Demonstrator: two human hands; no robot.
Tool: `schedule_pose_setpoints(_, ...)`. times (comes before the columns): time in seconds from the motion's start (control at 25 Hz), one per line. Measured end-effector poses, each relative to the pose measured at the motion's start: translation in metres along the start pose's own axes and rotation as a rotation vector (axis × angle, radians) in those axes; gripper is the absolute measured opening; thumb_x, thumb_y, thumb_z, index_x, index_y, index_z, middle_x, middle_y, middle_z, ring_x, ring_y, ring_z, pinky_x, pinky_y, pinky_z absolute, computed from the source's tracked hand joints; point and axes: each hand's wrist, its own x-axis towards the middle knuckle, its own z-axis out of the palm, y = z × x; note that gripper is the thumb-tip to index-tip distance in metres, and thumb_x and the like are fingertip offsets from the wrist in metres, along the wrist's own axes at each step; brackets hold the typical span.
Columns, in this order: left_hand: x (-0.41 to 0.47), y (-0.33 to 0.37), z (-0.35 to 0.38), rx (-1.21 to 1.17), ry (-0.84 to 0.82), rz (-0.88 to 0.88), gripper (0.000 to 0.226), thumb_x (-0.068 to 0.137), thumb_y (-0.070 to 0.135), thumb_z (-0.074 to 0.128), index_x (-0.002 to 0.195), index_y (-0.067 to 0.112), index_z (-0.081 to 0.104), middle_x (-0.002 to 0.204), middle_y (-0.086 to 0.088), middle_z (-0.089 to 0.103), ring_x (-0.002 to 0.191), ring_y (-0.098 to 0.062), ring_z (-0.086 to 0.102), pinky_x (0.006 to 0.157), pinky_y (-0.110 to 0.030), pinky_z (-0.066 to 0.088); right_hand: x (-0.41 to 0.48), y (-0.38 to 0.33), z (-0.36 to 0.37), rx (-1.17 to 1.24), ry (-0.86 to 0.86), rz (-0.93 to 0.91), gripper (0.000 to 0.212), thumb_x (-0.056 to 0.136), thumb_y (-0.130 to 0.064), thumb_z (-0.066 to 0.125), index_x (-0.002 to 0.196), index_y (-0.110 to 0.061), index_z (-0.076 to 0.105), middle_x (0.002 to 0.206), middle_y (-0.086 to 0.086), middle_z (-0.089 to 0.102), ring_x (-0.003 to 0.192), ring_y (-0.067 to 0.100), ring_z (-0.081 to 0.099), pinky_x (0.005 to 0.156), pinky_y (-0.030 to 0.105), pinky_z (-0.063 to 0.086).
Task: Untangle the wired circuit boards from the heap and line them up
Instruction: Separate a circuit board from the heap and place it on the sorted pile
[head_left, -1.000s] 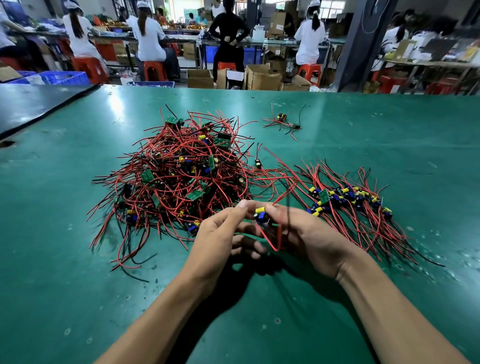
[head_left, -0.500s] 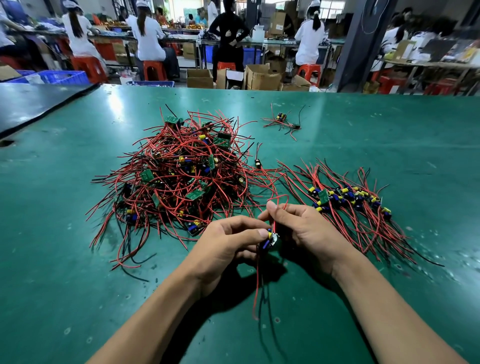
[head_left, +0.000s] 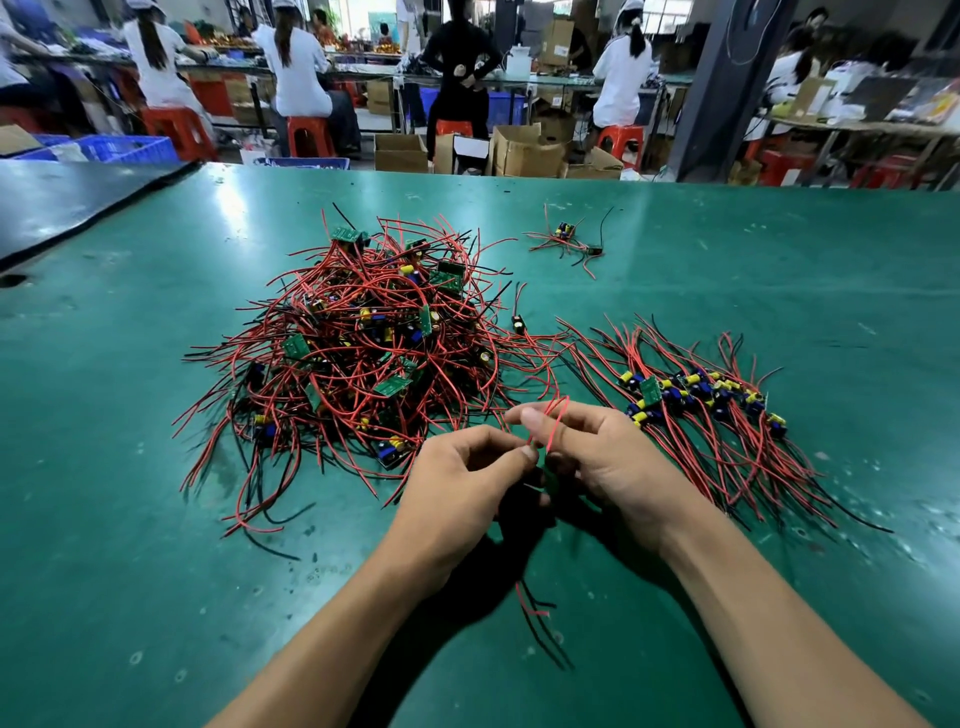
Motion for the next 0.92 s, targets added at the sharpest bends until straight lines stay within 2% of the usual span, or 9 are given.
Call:
schedule_pose_setpoints(0.08,0.0,0.0,-0.001,0.029,0.053,0.026,0.011,0.087,0.005,0.068,0.078,0.002,0.071,0.072,-0.019,0.072,0.066,-0.029,0.073,0.065,-0.044,0.058,-0.001,0.0,-0.001,-0.033,0.001,0.016,0.026,0.077,-0.035,0.082,0.091,-0.014,0.076,0.081,0.011,0.067,0.06,0.018,0.063,0.055,0.028,0.053)
schedule_pose_setpoints(0.24,-0.002,0.002,0.001,-0.01,0.104,-0.006,0.011,0.087,0.002,0.068,0.081,-0.007,0.067,0.073,-0.025,0.07,0.06,-0.026,0.072,0.058,-0.036,0.059,0.002,0.003,-0.003,-0.028,0.068,0.049,0.017,0.081,-0.029,0.081,0.083,-0.014,0.073,0.077,0.019,0.051,0.057,0.022,0.05,0.052,0.027,0.046)
schedule_pose_setpoints(0.36,-0.002,0.004,0.002,-0.028,0.102,-0.029,0.013,0.088,0.001,0.067,0.081,-0.01,0.064,0.066,-0.019,0.069,0.056,-0.025,0.07,0.053,-0.032,0.058,0.003,0.005,0.001,0.026,0.07,0.025,0.012,0.082,-0.024,0.08,0.083,-0.013,0.074,0.073,0.017,0.056,0.052,0.021,0.053,0.051,0.027,0.05)
schedule_pose_setpoints(0.4,-0.001,0.004,0.002,-0.045,0.098,-0.046,0.015,0.088,0.001,0.066,0.08,-0.01,0.063,0.064,-0.017,0.069,0.055,-0.025,0.069,0.05,-0.031,0.056,0.004,0.005,0.003,0.032,0.084,0.016,0.012,0.081,-0.024,0.08,0.083,-0.013,0.075,0.07,0.015,0.056,0.051,0.019,0.051,0.049,0.026,0.047)
schedule_pose_setpoints(0.52,0.0,0.006,0.001,-0.074,0.078,-0.087,0.016,0.088,0.0,0.065,0.073,-0.004,0.063,0.061,-0.015,0.067,0.05,-0.024,0.065,0.046,-0.027,0.051,0.01,0.007,0.003,0.04,0.228,-0.003,0.014,0.084,-0.024,0.077,0.089,-0.011,0.076,0.054,0.004,0.043,0.043,0.012,0.034,0.045,0.02,0.023)
schedule_pose_setpoints(0.6,0.0,0.006,0.001,-0.067,0.049,-0.086,0.018,0.087,0.0,0.065,0.069,0.001,0.064,0.061,-0.015,0.067,0.049,-0.023,0.063,0.047,-0.025,0.05,0.013,0.006,0.003,0.114,0.313,-0.044,0.009,0.086,-0.018,0.074,0.088,-0.01,0.075,0.06,0.006,0.042,0.039,0.008,0.03,0.044,0.02,0.017)
schedule_pose_setpoints(0.72,-0.001,0.006,0.0,-0.028,0.014,-0.064,0.02,0.087,0.002,0.066,0.067,0.006,0.066,0.062,-0.015,0.068,0.051,-0.023,0.063,0.05,-0.027,0.051,0.015,0.005,0.006,0.264,0.335,-0.1,0.008,0.091,-0.009,0.068,0.093,-0.002,0.07,0.064,0.0,0.049,0.039,0.005,0.029,0.038,0.017,0.023)
schedule_pose_setpoints(0.8,0.0,0.006,-0.001,-0.02,0.003,-0.055,0.02,0.087,0.003,0.066,0.067,0.007,0.066,0.063,-0.014,0.069,0.052,-0.023,0.063,0.052,-0.028,0.051,0.015,0.004,0.008,0.356,0.309,-0.086,0.01,0.093,-0.009,0.063,0.09,-0.002,0.07,0.059,-0.006,0.044,0.039,0.003,0.028,0.035,0.016,0.025)
schedule_pose_setpoints(0.92,0.0,0.005,-0.001,0.029,0.008,-0.029,0.017,0.087,0.003,0.066,0.07,0.004,0.066,0.063,-0.012,0.069,0.053,-0.022,0.061,0.053,-0.027,0.049,0.015,0.002,0.009,0.41,0.283,-0.045,0.015,0.095,-0.01,0.06,0.089,-0.001,0.069,0.062,-0.005,0.041,0.039,0.003,0.028,0.034,0.015,0.024)
